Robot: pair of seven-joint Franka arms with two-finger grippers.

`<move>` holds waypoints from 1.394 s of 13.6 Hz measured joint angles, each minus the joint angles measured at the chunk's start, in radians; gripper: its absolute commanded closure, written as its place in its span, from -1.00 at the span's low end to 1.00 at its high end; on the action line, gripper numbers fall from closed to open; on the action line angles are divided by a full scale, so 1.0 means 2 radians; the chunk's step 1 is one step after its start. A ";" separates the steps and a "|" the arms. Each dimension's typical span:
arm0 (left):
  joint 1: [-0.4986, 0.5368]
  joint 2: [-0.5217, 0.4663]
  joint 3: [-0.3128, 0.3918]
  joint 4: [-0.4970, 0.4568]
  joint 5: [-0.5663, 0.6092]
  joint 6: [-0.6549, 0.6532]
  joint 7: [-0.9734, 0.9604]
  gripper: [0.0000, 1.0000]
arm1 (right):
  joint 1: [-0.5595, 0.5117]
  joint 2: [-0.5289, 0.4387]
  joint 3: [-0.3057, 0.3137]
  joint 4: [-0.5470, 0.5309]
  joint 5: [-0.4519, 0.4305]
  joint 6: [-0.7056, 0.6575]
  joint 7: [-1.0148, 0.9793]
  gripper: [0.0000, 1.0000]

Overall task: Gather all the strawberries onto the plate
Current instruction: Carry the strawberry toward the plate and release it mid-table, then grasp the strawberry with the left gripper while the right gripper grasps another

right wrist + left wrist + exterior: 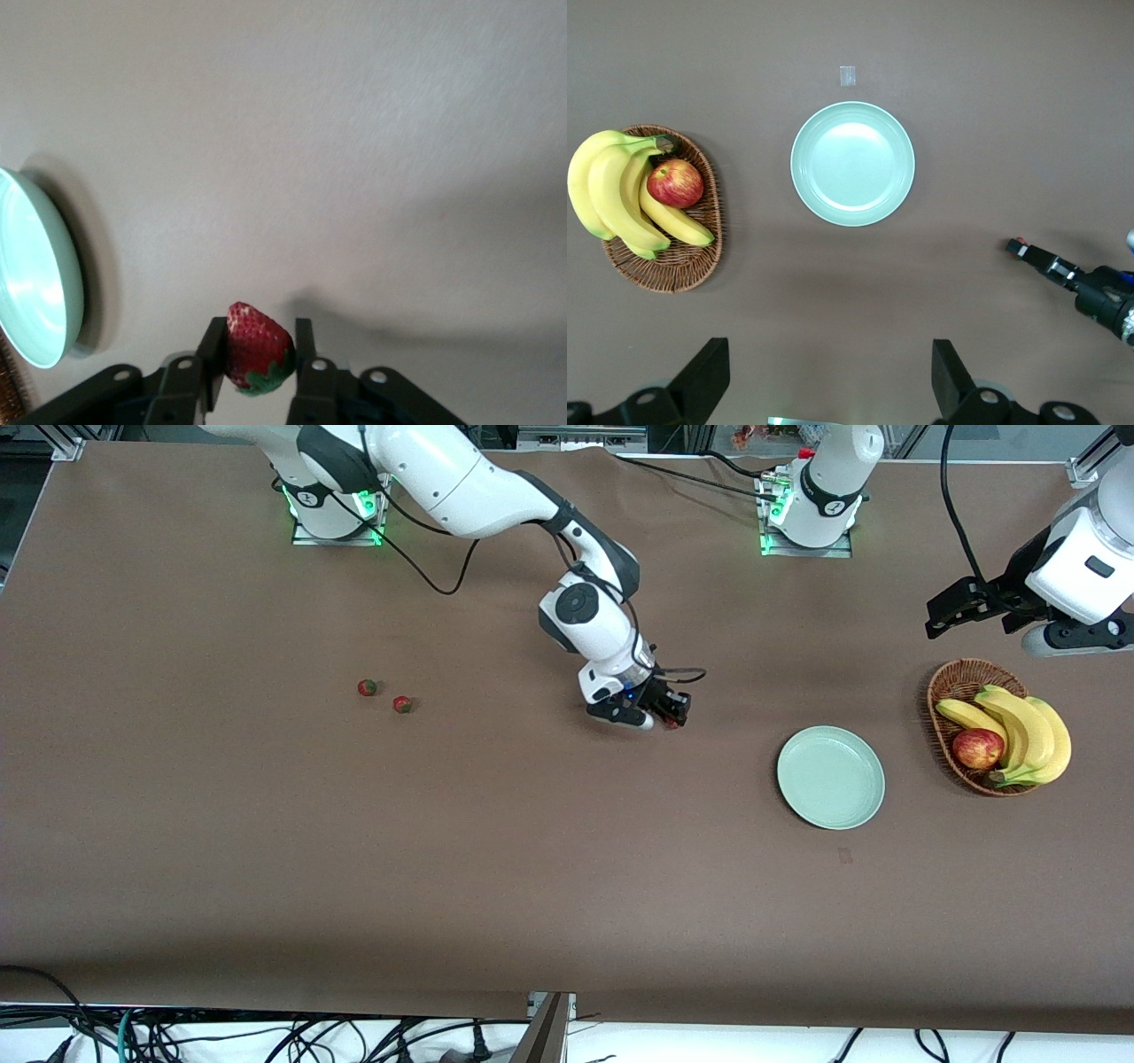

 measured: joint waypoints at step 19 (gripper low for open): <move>-0.036 0.178 -0.100 -0.130 0.000 0.262 0.198 -1.00 | -0.107 -0.297 -0.185 -0.344 -0.002 -0.342 -0.429 -0.77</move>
